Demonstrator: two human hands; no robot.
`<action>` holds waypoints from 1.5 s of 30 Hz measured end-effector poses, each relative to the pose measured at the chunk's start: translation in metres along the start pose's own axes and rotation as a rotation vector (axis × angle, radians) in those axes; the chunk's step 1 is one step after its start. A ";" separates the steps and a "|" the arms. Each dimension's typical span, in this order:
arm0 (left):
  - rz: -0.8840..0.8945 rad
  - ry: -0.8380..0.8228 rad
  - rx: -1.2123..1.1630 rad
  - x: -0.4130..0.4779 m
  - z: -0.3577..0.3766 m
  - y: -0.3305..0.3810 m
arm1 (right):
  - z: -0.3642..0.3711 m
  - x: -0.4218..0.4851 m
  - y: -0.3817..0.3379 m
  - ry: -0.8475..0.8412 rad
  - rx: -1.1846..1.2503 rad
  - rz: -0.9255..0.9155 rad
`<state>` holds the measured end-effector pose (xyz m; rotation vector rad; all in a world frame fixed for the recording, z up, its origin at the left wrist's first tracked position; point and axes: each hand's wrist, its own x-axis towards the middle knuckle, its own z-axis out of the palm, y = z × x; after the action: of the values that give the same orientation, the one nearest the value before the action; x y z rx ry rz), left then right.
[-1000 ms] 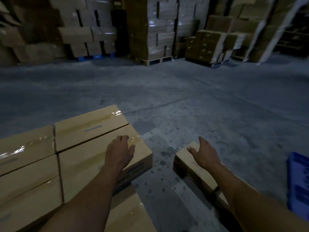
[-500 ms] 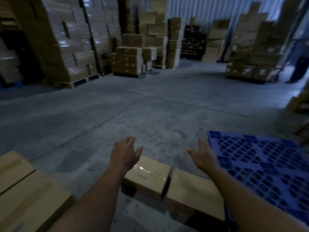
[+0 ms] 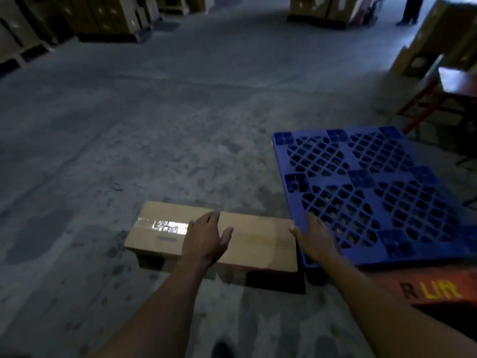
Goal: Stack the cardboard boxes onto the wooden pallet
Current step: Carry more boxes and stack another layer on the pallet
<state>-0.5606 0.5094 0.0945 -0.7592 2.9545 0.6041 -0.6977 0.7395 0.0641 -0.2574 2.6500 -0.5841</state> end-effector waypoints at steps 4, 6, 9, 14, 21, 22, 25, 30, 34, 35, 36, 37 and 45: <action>-0.043 -0.146 -0.005 0.050 0.072 -0.026 | 0.055 0.048 0.034 -0.115 0.023 0.128; -0.065 -0.230 -0.003 0.073 0.113 -0.046 | 0.081 0.072 0.049 -0.152 0.030 0.184; -0.131 -0.322 -0.042 0.108 0.173 -0.072 | 0.129 0.116 0.082 -0.177 0.033 0.276; -0.263 -0.405 -0.060 0.141 0.271 -0.113 | 0.195 0.171 0.124 -0.230 0.030 0.373; -0.446 -0.401 -0.084 0.195 0.420 -0.169 | 0.303 0.252 0.196 -0.274 0.055 0.481; -0.471 -0.396 -0.081 0.200 0.437 -0.177 | 0.318 0.261 0.206 -0.280 0.065 0.486; -0.545 -0.360 -0.074 0.210 0.479 -0.197 | 0.356 0.278 0.231 -0.251 0.145 0.546; -0.725 -0.280 -0.142 0.218 0.522 -0.225 | 0.399 0.294 0.263 -0.224 0.254 0.671; -0.903 -0.211 -0.361 0.224 0.536 -0.242 | 0.412 0.300 0.270 -0.182 0.311 0.710; -0.907 -0.212 -0.395 0.224 0.534 -0.242 | 0.411 0.300 0.270 -0.177 0.316 0.702; -0.901 -0.206 -0.428 0.223 0.529 -0.242 | 0.406 0.299 0.267 -0.172 0.320 0.680; -0.883 -0.192 -0.459 0.223 0.523 -0.244 | 0.400 0.297 0.265 -0.164 0.333 0.654; -0.912 -0.103 -0.878 0.236 0.405 -0.209 | 0.284 0.289 0.207 0.027 0.558 0.523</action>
<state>-0.6962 0.3860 -0.3842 -1.8316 1.7770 1.6866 -0.8532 0.7463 -0.3640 0.5859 2.3095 -1.0900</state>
